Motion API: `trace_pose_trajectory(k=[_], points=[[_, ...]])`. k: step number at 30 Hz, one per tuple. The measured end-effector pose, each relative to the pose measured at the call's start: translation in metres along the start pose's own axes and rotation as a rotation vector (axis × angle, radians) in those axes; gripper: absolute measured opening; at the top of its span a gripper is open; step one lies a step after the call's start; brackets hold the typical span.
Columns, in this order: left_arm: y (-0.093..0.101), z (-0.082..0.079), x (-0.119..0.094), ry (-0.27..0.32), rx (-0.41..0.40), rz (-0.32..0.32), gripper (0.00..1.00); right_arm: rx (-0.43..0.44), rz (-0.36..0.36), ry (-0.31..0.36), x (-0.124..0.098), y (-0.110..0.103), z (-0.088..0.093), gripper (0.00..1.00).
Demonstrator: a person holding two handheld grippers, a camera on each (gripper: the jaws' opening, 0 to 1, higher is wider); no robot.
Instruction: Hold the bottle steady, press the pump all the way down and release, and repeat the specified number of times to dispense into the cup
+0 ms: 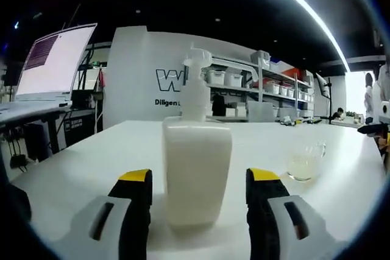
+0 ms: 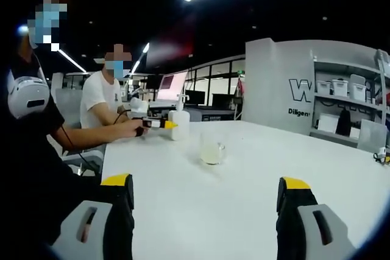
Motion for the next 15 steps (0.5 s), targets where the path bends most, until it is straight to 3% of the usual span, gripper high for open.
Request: trace_pose_trajectory(k=[10, 15], points=[[0.002, -0.004, 0.008, 0.003, 0.032, -0.019, 0.61, 0.013, 0.001, 0.000, 0.001, 0.001, 0.005, 0.99], [0.002, -0.002, 0.012, 0.000, 0.045, -0.014, 0.65, 0.016, 0.004, -0.002, 0.000, 0.002, 0.007, 0.99]])
Point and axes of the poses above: the point that each gripper's makers call its tool centre point, and the gripper's own axes: x roughly forward along the fingers, y roughly to its right, z roughly out of its underside, the point moved 5 cm from there along -x, roughly backward along the fingers, and after that the axes turned 15 degrees about x, right-handed, at the moved point
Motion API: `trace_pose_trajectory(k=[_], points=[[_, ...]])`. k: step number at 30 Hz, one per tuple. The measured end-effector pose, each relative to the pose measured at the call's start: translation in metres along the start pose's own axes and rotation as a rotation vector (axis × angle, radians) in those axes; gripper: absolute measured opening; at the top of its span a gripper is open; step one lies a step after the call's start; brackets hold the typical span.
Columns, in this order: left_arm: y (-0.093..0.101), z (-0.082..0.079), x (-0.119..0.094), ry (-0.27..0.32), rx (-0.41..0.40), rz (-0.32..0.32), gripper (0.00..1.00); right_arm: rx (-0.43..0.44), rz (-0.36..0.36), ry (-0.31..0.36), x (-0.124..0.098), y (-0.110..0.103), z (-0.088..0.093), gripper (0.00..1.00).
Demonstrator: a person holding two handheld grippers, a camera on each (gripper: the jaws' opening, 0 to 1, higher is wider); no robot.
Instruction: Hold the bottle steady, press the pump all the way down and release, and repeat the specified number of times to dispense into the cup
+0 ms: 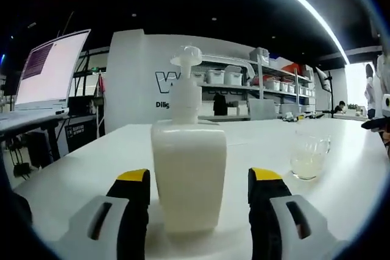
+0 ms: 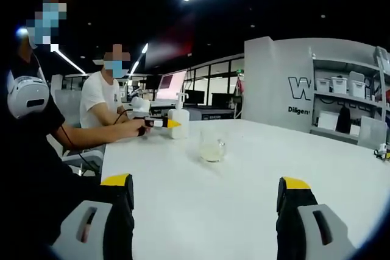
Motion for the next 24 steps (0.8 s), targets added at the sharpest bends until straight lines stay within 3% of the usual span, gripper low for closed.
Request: trace_pose_trajectory(k=[12, 24], points=[[-0.004, 0.004, 0.007, 0.003, -0.016, -0.015, 0.67, 0.004, -0.002, 0.003, 0.000, 0.000, 0.002, 0.99], [-0.011, 0.001, 0.011, -0.018, -0.038, -0.060, 0.58, 0.006, -0.013, 0.001, 0.005, -0.004, 0.004, 0.99]])
Point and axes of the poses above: the point that each gripper's makers call its tool centre point, and the gripper's own axes: x roughly forward along the fingers, y roughly to its right, z roughly out of its underside, the point moved 5 cm from there along -x, roughly backward along the fingers, and after that the axes turned 15 degrees about x, right-handed, at the moved point
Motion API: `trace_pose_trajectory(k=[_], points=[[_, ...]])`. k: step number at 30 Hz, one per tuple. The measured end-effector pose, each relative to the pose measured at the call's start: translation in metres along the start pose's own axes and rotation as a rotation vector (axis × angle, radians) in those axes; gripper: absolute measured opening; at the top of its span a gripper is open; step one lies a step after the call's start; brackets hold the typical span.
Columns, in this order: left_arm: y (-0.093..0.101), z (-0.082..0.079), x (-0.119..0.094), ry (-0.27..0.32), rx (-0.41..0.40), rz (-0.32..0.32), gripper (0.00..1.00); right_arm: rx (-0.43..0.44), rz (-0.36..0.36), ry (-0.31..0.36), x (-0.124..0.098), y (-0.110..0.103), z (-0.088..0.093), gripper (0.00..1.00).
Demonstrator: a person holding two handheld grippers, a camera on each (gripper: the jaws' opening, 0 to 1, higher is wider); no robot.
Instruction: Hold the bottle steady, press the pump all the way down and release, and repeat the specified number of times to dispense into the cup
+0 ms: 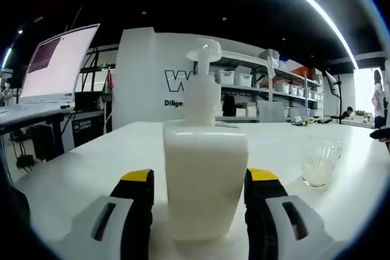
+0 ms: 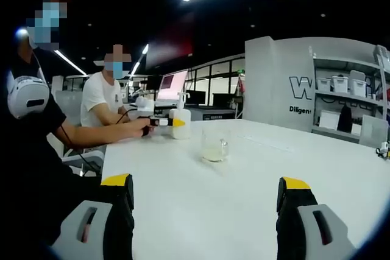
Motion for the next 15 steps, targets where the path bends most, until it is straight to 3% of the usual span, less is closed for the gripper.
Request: trace_pose_trajectory(k=[5, 8, 15], points=[[0.0029, 0.0040, 0.0019, -0.027, 0.024, -0.002, 0.50, 0.001, -0.005, 0.006, -0.0005, 0.0001, -0.0015, 0.99], [0.0033, 0.0046, 0.0022, -0.026, -0.008, -0.003, 0.49, 0.002, -0.004, 0.005, -0.0013, 0.0007, -0.0016, 0.99], [0.0057, 0.0040, 0.0029, -0.029, 0.015, -0.011, 0.47, 0.004, -0.001, 0.007, -0.0022, 0.0001, -0.0010, 0.99]])
Point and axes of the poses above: the point that each gripper's makers call its tool centre point, and the gripper's own axes: x roughly forward along the fingers, y roughly to its right, z roughly out of its underside, the point moved 5 cm from there along -x, roughly backward along the fingers, and after that the axes turned 15 degrees about x, right-handed, at the moved point
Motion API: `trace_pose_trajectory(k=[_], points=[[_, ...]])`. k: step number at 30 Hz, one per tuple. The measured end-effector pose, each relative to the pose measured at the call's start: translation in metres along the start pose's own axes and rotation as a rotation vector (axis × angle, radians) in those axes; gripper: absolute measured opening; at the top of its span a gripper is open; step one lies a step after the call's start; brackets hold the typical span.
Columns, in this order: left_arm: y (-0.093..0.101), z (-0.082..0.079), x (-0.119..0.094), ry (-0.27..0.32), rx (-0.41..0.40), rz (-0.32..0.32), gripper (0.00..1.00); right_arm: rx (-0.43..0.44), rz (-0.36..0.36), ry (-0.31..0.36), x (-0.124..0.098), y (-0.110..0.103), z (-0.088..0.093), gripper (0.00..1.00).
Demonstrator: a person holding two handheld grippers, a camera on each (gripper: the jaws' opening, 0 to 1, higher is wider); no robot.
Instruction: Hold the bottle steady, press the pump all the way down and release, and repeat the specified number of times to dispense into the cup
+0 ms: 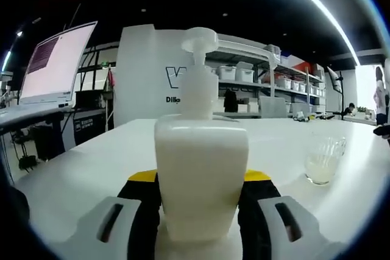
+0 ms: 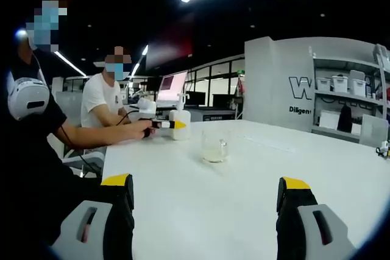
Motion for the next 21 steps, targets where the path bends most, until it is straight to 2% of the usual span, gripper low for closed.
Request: trace_pose_trajectory(k=[14, 21], points=[[0.002, -0.002, -0.010, 0.032, 0.065, -0.045, 0.45, -0.001, -0.001, -0.007, 0.001, 0.000, 0.000, 0.99], [0.001, -0.003, -0.011, 0.043, 0.048, -0.056, 0.44, -0.002, -0.003, -0.005, 0.002, 0.000, -0.001, 0.99]])
Point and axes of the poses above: the point that each gripper's makers call its tool centre point, and the gripper's own axes: x roughly forward along the fingers, y roughly to its right, z roughly out of its underside, the point moved 5 cm from there along -x, roughly backward along the fingers, and after that the axes turned 15 degrees about x, right-handed, at the moved point
